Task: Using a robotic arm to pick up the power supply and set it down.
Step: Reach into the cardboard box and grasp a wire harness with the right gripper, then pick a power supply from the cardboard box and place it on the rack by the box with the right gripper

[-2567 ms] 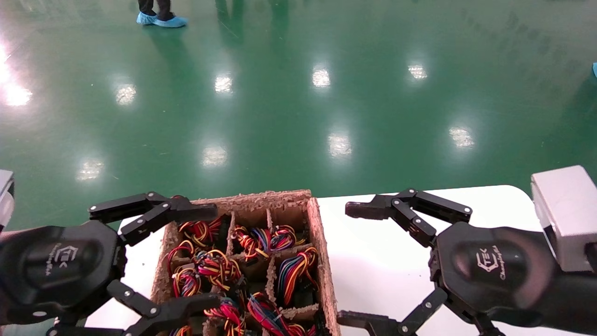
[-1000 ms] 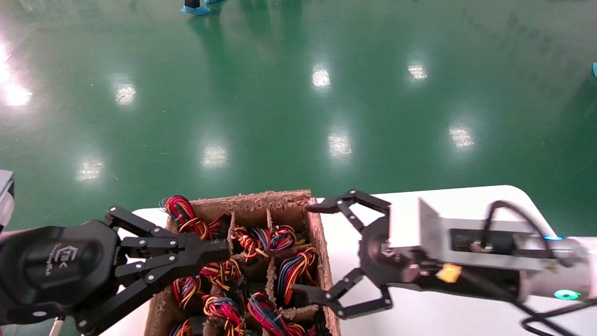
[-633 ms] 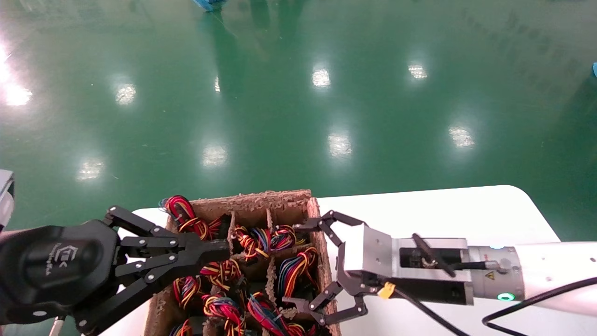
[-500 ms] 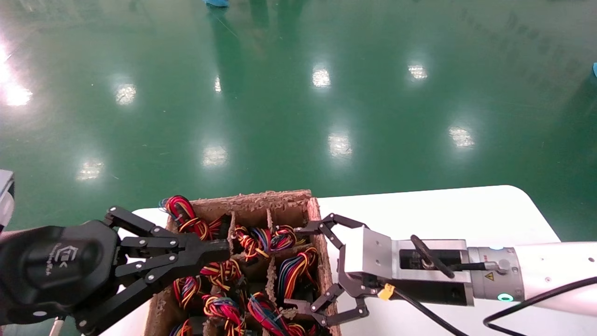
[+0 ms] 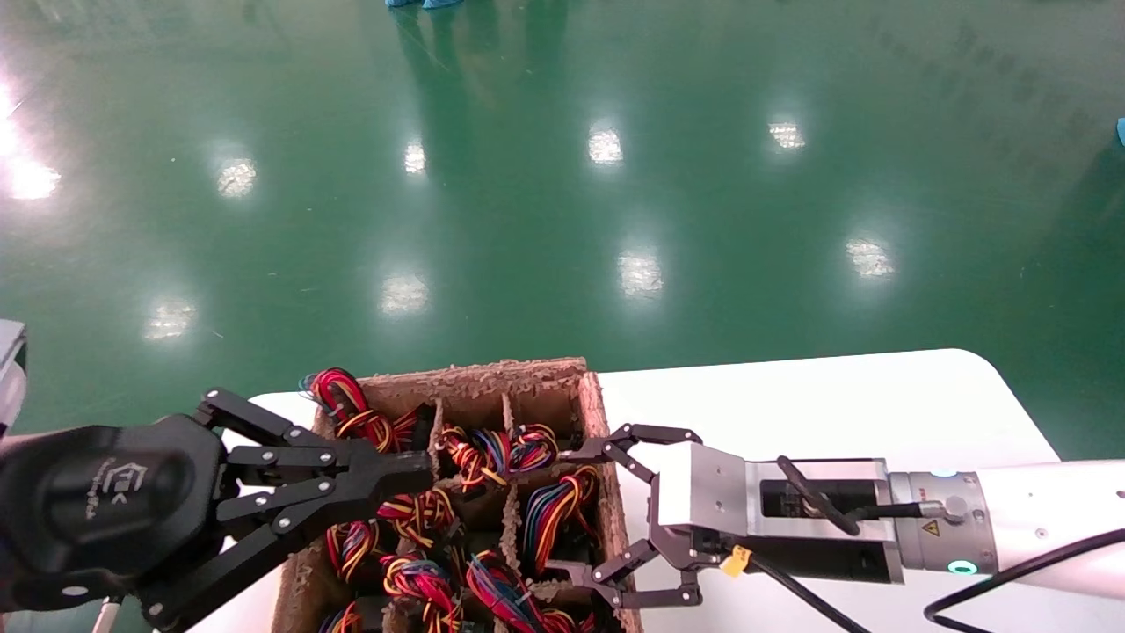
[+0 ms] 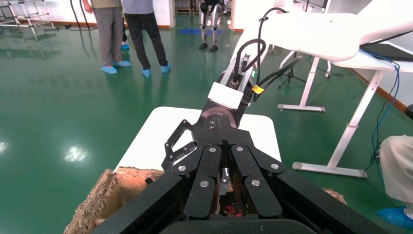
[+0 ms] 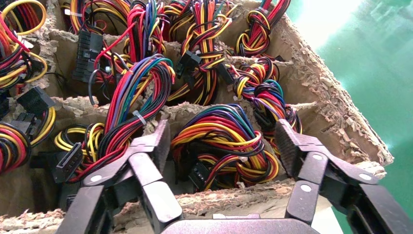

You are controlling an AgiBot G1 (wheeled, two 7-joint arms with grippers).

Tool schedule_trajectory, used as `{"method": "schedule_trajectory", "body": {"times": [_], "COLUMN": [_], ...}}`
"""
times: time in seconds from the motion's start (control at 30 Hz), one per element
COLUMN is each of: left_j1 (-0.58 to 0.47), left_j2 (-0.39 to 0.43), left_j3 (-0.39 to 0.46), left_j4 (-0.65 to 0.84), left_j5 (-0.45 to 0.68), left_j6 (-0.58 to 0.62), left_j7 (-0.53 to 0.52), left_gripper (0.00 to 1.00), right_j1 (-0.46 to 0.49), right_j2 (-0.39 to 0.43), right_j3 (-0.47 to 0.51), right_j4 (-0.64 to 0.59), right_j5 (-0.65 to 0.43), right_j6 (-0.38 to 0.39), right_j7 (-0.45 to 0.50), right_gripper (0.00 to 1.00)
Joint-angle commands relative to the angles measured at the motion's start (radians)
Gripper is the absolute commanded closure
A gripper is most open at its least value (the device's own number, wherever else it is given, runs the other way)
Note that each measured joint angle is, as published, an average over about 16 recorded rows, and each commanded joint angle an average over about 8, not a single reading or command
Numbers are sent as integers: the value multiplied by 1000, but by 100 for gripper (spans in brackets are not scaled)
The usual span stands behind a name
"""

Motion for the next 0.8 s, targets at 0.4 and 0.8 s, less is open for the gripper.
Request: {"method": "schedule_trajectory", "body": {"times": [0.4,0.8], "left_j1": [0,0], "left_j2": [0,0], "left_j3": [0,0], "left_j4": [0,0], "left_j5": [0,0], "left_j6": [0,0], "left_j7": [0,0], "left_gripper": [100,100], "right_j1": [8,5], "right_j2": [1,-2], "right_j3": [-6,-1], "right_j4": [-2,17], "right_j5": [-18,-24], "right_j6": [-10,1], "right_j7": [-29,-71], "right_gripper": [100,100]}}
